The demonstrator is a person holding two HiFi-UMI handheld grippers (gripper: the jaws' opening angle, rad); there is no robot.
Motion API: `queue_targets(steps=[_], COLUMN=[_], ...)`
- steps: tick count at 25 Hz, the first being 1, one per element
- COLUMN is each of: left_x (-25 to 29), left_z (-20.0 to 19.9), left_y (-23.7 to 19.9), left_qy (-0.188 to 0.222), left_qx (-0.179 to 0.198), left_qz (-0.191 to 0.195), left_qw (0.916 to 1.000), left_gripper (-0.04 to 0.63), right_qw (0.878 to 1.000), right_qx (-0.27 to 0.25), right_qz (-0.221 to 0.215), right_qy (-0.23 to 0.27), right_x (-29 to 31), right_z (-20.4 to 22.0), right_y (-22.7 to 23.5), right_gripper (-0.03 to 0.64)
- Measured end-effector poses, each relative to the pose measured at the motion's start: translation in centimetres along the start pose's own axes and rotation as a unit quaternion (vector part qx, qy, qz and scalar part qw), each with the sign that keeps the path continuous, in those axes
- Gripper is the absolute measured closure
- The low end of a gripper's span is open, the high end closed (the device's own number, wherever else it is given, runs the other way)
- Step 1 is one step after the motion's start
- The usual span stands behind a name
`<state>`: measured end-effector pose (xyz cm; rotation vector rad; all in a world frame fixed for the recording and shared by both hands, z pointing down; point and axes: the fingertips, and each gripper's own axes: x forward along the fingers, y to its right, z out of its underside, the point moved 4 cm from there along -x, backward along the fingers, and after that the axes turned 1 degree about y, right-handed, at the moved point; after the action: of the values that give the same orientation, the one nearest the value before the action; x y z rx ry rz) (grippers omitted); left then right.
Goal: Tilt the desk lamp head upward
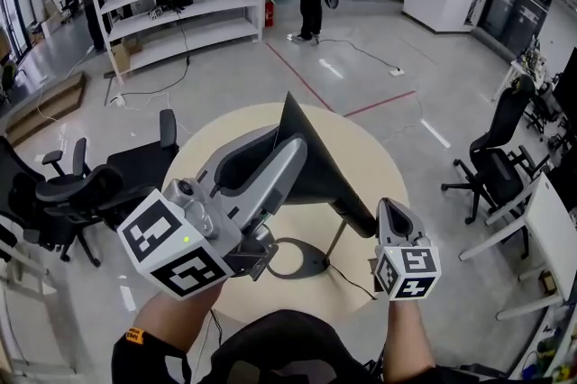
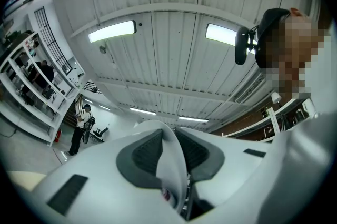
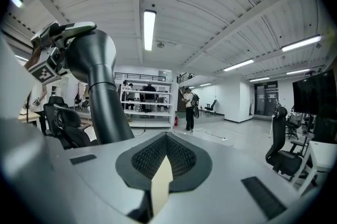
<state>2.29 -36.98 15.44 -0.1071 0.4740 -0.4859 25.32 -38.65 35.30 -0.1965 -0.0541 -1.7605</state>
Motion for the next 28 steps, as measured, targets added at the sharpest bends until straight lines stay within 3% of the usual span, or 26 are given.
queue_targets(steps=[14, 18, 25, 28], left_x=[1.3, 0.6, -0.8, -1.8], left_z=[0.0, -0.3, -0.4, -0.5], left_y=[1.6, 1.6, 2.5, 2.2], left_qy=[-0.024, -0.019, -0.006, -0.003], left_qx=[0.042, 0.038, 0.088, 0.087], left_qz=[-0.01, -0.004, -0.013, -0.012], left_qw=[0.9988, 0.9991, 0.996, 0.9961], left_gripper=[0.477, 0.477, 0.476, 0.476], right_qw=[0.999, 0.999, 0.999, 0.998], right_qx=[-0.038, -0.041, -0.035, -0.033], right_qz=[0.026, 0.026, 0.036, 0.041], right_qy=[-0.016, -0.022, -0.018, -0.017], right_x=[-0.7, -1.1, -1.7, -1.9], right_z=[0.5, 0.8, 1.0, 0.9], right_y=[-0.6, -0.8, -0.7, -1.1], right_gripper=[0.607, 0.607, 0.606, 0.607])
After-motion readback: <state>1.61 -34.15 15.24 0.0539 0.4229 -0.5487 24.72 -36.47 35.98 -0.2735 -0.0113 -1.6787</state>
